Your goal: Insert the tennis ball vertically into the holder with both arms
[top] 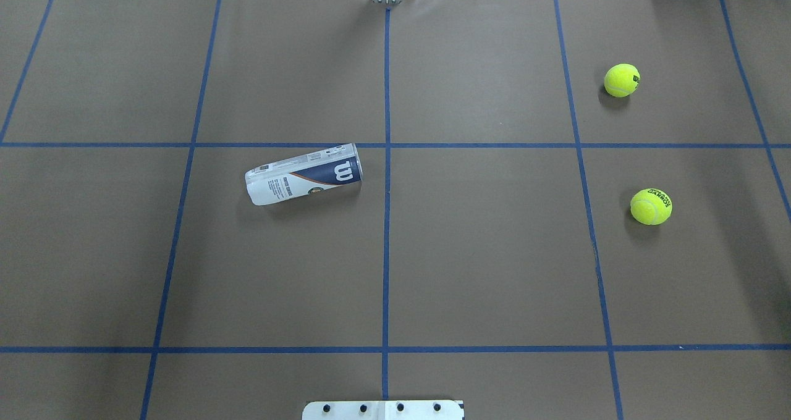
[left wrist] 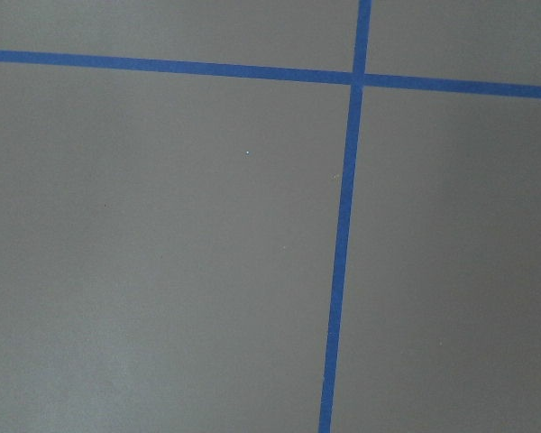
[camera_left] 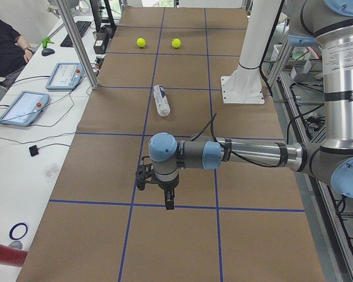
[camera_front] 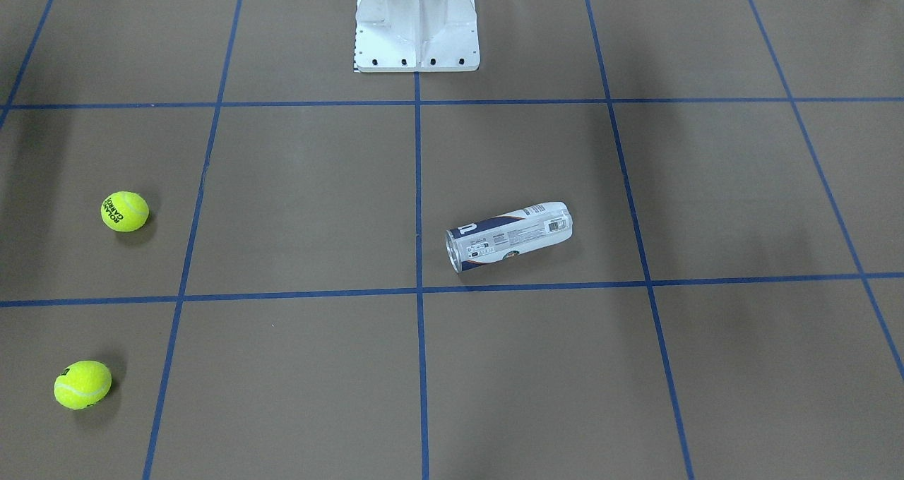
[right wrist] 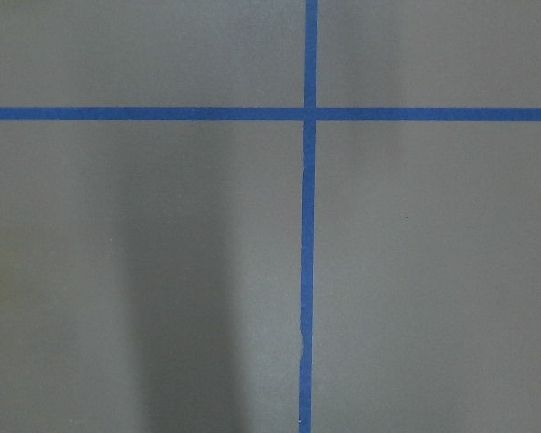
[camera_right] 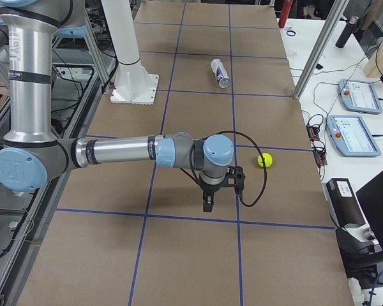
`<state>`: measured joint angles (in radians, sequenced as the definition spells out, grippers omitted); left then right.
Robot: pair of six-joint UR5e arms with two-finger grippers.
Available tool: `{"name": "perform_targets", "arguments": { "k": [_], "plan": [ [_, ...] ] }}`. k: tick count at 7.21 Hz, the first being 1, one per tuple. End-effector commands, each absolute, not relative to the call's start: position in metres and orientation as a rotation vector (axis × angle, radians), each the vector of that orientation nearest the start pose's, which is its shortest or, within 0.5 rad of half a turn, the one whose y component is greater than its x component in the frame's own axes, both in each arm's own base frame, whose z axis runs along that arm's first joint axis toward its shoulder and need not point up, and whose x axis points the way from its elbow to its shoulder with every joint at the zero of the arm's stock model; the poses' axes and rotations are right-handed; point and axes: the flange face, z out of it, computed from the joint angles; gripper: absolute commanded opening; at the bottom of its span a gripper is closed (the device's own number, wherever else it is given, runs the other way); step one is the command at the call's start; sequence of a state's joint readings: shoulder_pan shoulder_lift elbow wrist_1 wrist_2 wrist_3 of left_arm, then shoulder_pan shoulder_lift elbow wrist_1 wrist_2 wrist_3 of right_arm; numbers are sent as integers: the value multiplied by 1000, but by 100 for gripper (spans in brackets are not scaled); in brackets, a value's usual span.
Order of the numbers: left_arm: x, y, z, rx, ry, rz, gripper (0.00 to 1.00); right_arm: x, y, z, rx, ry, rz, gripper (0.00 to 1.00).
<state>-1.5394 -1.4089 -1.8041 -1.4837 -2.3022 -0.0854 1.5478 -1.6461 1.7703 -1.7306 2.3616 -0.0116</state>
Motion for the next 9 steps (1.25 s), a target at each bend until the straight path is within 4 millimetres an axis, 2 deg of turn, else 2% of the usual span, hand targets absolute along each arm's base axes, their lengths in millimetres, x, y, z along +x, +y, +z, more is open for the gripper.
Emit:
{"name": "perform_targets", "arguments": {
  "k": [1,3,4,5,7,8,9],
  "plan": [
    [-54,-423,627,-52,730,-55,100,53,-454,612,-39,-791,-18,100],
    [-54,-424,624,-49,730,-54,100,53,-453,613,-40,-791,-16,100],
    [-52,-428,593,12,734,-28,100,53,-453,612,-39,-791,-15,100],
    [-51,-433,577,46,737,-13,100,53,-454,612,-39,-791,-13,100],
    [-46,-435,565,63,805,-7,100,53,-456,610,-36,-791,-12,100],
    [-42,-456,533,118,831,21,100,53,-457,609,-35,-791,-13,100],
    [-18,-506,474,213,830,112,100,53,-457,609,-36,-791,-13,100]
  ]
}}
